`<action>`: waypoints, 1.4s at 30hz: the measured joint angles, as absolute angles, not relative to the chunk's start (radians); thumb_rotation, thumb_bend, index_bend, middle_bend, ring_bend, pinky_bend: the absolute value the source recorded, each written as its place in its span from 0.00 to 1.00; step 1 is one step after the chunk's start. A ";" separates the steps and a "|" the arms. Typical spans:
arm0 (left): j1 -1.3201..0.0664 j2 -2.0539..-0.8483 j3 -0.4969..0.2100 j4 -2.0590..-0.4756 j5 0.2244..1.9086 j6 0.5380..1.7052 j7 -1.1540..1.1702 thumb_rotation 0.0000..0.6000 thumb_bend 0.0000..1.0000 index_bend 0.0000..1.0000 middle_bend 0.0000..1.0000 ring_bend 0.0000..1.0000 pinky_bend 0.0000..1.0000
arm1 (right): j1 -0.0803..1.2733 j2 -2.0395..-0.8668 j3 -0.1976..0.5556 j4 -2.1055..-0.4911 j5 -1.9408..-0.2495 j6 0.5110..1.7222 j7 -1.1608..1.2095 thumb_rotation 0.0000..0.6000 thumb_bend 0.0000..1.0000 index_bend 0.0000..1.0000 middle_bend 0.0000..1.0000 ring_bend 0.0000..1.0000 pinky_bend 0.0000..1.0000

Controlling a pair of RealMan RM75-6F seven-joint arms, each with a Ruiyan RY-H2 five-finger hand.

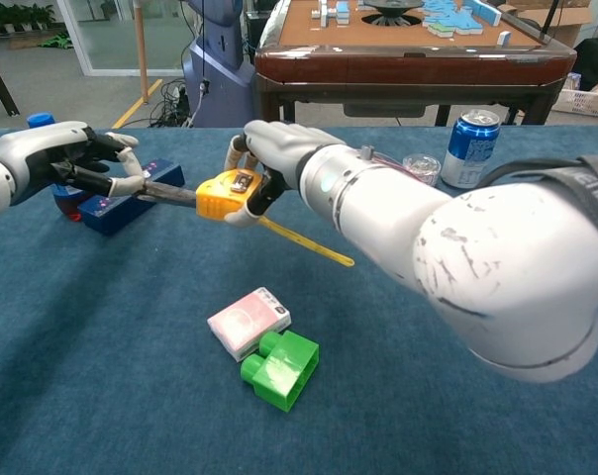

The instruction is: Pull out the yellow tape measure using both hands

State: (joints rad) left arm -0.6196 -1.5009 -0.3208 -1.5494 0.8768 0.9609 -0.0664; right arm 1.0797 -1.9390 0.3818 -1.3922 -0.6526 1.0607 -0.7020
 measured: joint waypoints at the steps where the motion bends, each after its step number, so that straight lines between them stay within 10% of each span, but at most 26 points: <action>1: -0.619 -1.500 -0.321 -1.550 0.877 0.960 -0.070 1.00 0.45 0.59 0.04 0.00 0.00 | 1.079 -1.938 0.381 -1.392 -0.651 1.059 -0.702 1.00 0.72 0.66 0.64 0.52 0.21; 42: -0.465 -1.400 -0.240 -1.611 1.100 1.109 -0.187 1.00 0.47 0.57 0.06 0.00 0.00 | 0.676 -1.366 0.087 -1.788 -0.987 1.108 -0.356 1.00 0.72 0.67 0.66 0.53 0.21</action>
State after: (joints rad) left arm -0.4653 -1.4000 -0.2402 -1.6111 1.1004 1.1089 -0.1869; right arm 0.6755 -1.3660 0.0870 -1.7880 -0.9866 1.1082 -0.3555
